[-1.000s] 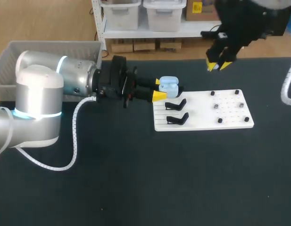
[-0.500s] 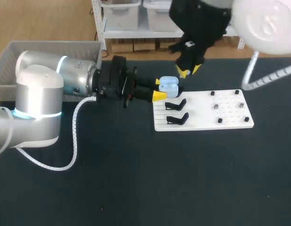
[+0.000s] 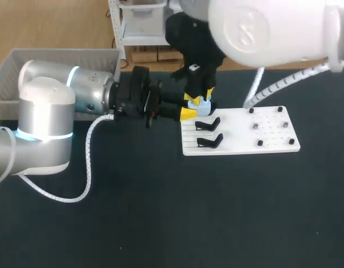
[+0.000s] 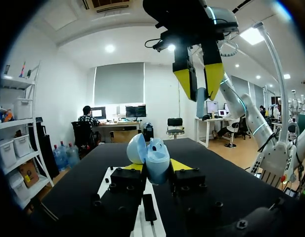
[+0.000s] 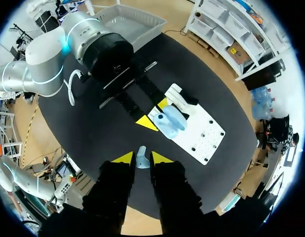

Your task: Pick up each earbud case from the left stands, insert the matching earbuds, close the lid, and place the case in the box.

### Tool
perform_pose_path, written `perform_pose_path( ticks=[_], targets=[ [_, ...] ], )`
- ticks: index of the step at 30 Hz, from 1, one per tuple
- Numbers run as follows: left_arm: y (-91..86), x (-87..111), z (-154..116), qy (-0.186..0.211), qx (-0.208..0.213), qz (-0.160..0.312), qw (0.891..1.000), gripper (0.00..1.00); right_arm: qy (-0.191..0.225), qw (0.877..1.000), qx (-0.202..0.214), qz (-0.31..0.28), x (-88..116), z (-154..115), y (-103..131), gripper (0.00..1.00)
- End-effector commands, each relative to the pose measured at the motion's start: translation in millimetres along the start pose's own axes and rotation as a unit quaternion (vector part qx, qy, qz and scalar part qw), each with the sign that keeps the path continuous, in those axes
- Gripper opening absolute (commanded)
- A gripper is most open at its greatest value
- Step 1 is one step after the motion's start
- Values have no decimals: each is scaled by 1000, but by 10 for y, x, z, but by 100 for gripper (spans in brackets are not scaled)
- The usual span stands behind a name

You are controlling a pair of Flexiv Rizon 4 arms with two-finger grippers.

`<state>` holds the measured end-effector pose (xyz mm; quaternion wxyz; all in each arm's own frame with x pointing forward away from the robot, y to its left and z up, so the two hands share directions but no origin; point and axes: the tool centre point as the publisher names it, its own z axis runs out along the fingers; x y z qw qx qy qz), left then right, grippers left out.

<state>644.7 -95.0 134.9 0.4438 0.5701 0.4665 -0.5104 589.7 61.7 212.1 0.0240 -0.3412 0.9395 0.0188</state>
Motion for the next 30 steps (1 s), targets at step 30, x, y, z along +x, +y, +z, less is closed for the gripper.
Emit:
perform_pose_path(
  ticks=[30],
  targets=[
    [-14, 9, 3, -1, -3, 2, 1000, 0, 6, 1000, 26, 11, -264, 248, -126, 0]
  ],
)
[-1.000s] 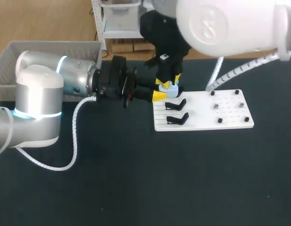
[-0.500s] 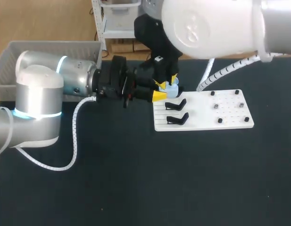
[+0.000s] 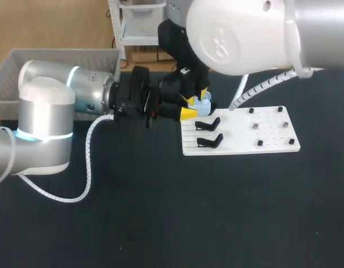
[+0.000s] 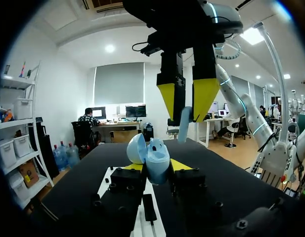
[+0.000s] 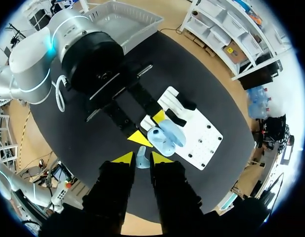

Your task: Pick up each earbud case from the left stands, insert the matching earbuds, close the lid, and place the case in the box.

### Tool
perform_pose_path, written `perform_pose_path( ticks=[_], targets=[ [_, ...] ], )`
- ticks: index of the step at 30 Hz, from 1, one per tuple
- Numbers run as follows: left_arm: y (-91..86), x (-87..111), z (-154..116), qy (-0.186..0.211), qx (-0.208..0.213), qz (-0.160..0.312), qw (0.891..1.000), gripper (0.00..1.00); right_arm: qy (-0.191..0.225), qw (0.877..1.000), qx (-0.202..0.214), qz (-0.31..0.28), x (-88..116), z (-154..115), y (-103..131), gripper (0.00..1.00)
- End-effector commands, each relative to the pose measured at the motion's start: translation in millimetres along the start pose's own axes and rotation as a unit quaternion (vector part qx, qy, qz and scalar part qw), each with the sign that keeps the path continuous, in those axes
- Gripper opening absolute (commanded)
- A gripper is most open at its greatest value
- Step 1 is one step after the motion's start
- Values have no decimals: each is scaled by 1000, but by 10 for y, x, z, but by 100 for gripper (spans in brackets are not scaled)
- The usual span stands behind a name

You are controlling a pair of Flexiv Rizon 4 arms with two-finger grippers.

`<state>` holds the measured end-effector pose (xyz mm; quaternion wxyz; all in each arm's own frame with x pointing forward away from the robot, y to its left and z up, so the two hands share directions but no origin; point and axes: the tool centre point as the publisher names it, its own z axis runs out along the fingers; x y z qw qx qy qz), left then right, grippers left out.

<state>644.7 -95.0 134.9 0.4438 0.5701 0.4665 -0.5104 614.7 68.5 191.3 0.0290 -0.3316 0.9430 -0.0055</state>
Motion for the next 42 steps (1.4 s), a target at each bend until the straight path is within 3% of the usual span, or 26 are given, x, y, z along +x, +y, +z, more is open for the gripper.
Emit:
perform_pose_path(
  ticks=[1, 42],
  targets=[
    [-14, 9, 3, -1, -3, 2, 1000, 0, 3, 1000, 1, 2, -51, 38, -20, 0],
    [-14, 9, 3, -1, -3, 2, 1000, 0, 9, 1000, 6, 30, -125, 191, -174, 0]
  ],
)
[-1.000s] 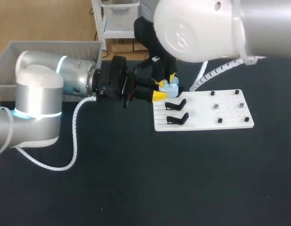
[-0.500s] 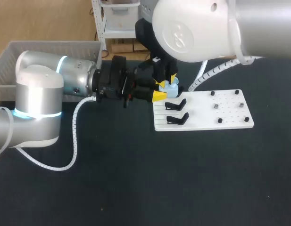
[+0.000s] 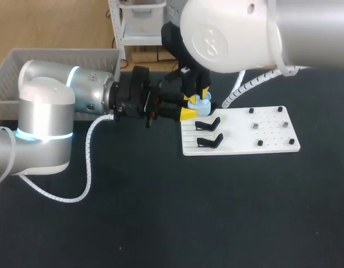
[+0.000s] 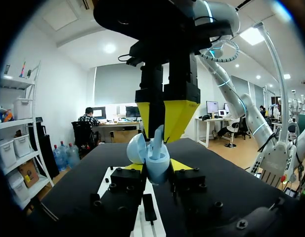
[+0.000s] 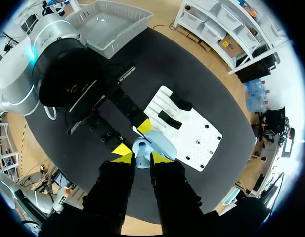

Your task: Pick up each earbud case from the left stands, insert the matching earbuds, close the lid, and place the case in the box.

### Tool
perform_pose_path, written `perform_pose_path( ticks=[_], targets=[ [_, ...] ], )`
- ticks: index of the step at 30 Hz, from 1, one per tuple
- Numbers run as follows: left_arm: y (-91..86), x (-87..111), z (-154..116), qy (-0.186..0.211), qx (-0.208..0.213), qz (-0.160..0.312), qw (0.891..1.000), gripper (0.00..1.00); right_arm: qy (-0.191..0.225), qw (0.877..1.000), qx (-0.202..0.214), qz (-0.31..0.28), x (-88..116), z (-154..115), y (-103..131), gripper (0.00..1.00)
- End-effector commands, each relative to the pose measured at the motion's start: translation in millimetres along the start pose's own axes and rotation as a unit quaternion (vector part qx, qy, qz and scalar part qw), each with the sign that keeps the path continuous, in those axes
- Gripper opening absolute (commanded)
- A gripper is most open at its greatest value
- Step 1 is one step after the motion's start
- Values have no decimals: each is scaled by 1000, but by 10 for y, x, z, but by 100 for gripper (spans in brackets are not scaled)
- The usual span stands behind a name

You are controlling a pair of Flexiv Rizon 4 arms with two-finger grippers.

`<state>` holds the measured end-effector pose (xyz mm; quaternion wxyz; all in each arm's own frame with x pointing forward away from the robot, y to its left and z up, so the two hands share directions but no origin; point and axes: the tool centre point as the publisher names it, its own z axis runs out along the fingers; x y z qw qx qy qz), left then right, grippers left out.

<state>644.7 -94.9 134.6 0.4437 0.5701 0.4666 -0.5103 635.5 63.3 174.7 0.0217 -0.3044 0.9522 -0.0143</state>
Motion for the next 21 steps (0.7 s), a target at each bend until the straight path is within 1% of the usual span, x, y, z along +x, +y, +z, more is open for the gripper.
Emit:
perform_pose_path(
  ticks=[1, 18, 19, 20, 21],
  targets=[
    [-13, 7, 4, -1, -3, 2, 1000, 0, -1, 1000, 0, 1, -9, 17, -10, 0],
    [-13, 7, 4, -1, -3, 2, 1000, 0, 7, 1000, -2, 1, -30, 91, -19, 0],
    [-13, 7, 4, -1, -3, 2, 1000, 0, 7, 1000, -4, 2, -27, 88, -24, 2],
    [-13, 7, 4, -1, -3, 2, 1000, 0, 7, 1000, -9, 3, -20, 78, -28, 35],
    [-13, 7, 4, -1, -3, 2, 1000, 0, 7, 1000, -11, 2, -8, 62, -27, 62]
  ],
)
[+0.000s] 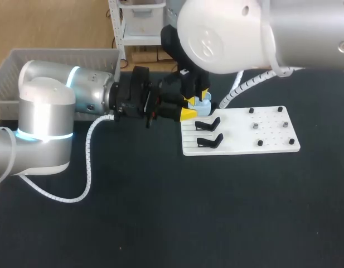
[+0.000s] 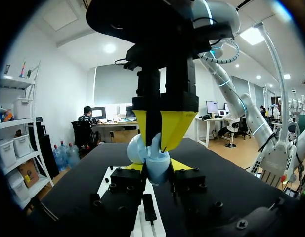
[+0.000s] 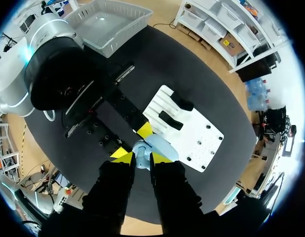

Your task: Pick up each earbud case from the left stands, insert the matching earbuds, close the lid, and place the case in the box.

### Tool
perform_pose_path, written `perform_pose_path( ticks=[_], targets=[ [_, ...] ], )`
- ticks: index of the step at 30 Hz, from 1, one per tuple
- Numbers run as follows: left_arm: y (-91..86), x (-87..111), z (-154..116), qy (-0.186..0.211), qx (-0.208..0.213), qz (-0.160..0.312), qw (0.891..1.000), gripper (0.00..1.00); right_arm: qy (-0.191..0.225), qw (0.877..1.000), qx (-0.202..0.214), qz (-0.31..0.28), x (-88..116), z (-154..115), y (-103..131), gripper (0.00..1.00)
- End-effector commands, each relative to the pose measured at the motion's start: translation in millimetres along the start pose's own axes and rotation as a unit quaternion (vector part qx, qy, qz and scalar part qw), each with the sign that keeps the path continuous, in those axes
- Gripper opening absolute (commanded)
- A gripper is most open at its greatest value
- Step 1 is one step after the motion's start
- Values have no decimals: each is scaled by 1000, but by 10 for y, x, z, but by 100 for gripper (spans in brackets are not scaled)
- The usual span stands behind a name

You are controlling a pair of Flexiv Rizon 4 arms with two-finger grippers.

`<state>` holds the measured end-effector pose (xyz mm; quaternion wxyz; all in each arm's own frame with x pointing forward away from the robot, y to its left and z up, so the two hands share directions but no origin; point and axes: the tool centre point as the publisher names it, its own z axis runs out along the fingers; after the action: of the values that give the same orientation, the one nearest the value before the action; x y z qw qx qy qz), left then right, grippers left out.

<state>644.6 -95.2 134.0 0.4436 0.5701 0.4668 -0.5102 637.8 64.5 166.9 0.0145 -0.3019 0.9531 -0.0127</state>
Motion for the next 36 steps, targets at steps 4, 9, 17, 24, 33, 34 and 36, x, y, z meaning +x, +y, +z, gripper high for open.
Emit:
perform_pose_path(
  ticks=[4, 9, 17, 24, 33, 34, 36],
  targets=[
    [-13, 1, 0, -1, -3, 2, 1000, 0, -4, 1000, -28, -5, 89, -112, -19, 100],
    [-13, 1, 0, -1, -3, 2, 1000, 0, -28, 998, -60, 10, 242, -336, -52, 100],
    [-13, 1, 0, -1, -3, 2, 1000, 0, -75, 978, -41, 192, 61, -421, -500, 100],
    [-13, 1, 0, -1, -3, 2, 1000, 0, -89, 963, -34, 253, -117, -304, -742, 100],
    [-13, 1, 0, -1, -3, 2, 1000, 0, -68, 962, -29, 264, -210, -71, -860, 100],
    [-13, 1, 0, -1, -3, 2, 1000, 0, -67, 962, -29, 264, -211, -47, -858, 100],
    [-13, 1, 0, -1, -3, 2, 1000, 0, -61, 962, -31, 264, -206, 38, -851, 100]
  ],
)
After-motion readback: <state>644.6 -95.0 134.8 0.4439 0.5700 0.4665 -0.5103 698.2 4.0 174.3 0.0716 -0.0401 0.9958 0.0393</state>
